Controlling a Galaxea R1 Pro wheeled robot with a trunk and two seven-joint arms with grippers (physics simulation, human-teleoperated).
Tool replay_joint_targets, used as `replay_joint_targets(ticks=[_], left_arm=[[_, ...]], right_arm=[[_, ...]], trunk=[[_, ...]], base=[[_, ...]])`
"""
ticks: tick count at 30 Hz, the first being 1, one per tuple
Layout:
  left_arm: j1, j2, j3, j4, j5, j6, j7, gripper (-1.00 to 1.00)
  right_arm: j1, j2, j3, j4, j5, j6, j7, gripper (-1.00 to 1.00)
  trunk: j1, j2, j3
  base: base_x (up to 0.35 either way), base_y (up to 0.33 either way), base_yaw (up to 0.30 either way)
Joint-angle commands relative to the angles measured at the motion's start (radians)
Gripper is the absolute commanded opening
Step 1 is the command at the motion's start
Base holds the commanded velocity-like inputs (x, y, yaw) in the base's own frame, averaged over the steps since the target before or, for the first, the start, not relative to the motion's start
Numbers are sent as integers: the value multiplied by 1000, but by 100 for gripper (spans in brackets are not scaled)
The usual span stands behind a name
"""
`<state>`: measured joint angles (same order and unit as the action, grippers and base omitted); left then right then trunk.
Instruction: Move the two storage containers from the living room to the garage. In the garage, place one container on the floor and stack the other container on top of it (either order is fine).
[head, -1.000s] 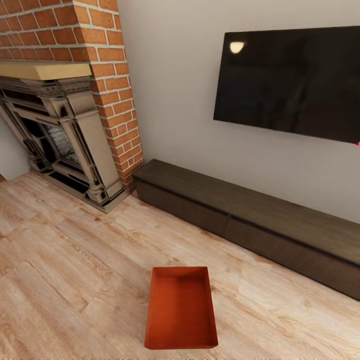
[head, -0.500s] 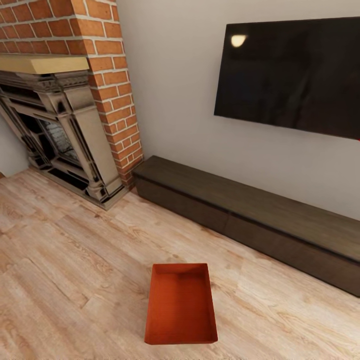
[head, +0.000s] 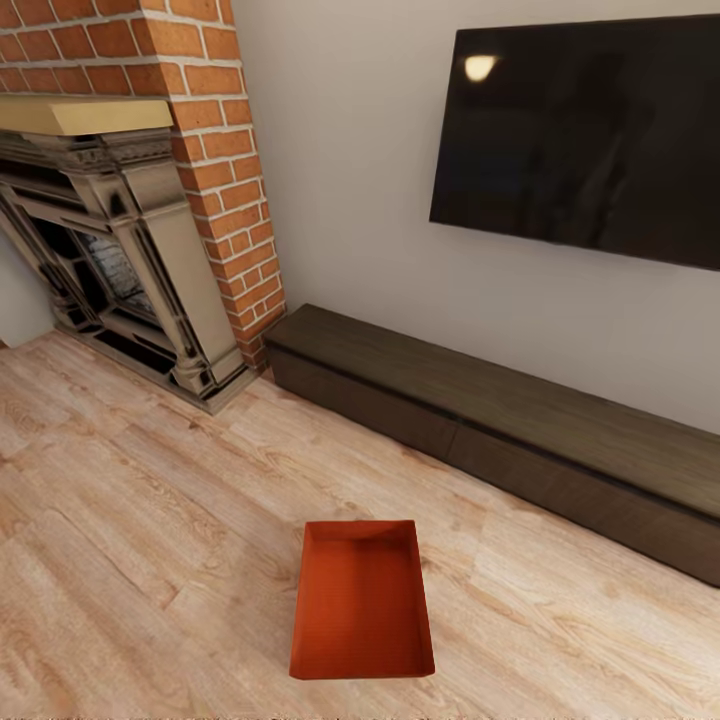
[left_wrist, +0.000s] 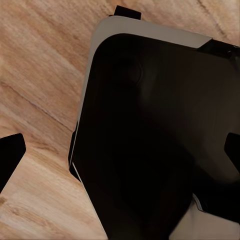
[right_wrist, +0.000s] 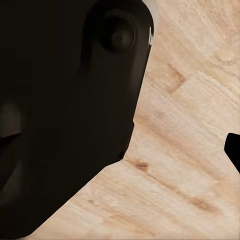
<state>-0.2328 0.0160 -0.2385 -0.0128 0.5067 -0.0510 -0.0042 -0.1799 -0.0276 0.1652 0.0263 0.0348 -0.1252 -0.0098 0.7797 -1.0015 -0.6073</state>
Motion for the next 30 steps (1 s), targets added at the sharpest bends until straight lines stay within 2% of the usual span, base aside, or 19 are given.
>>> replay_joint_targets(ticks=[1, 30], left_arm=[[0, 0, -8, 1, 9, -3, 0, 100], [0, 1, -8, 1, 9, -3, 0, 100]], right_arm=[[-1, 0, 4, 3, 4, -5, -1, 100], [-1, 0, 4, 3, 4, -7, -3, 100]], trunk=[[0, -1, -2], [0, -1, -46]], base=[[0, 0, 0], [0, 0, 0]])
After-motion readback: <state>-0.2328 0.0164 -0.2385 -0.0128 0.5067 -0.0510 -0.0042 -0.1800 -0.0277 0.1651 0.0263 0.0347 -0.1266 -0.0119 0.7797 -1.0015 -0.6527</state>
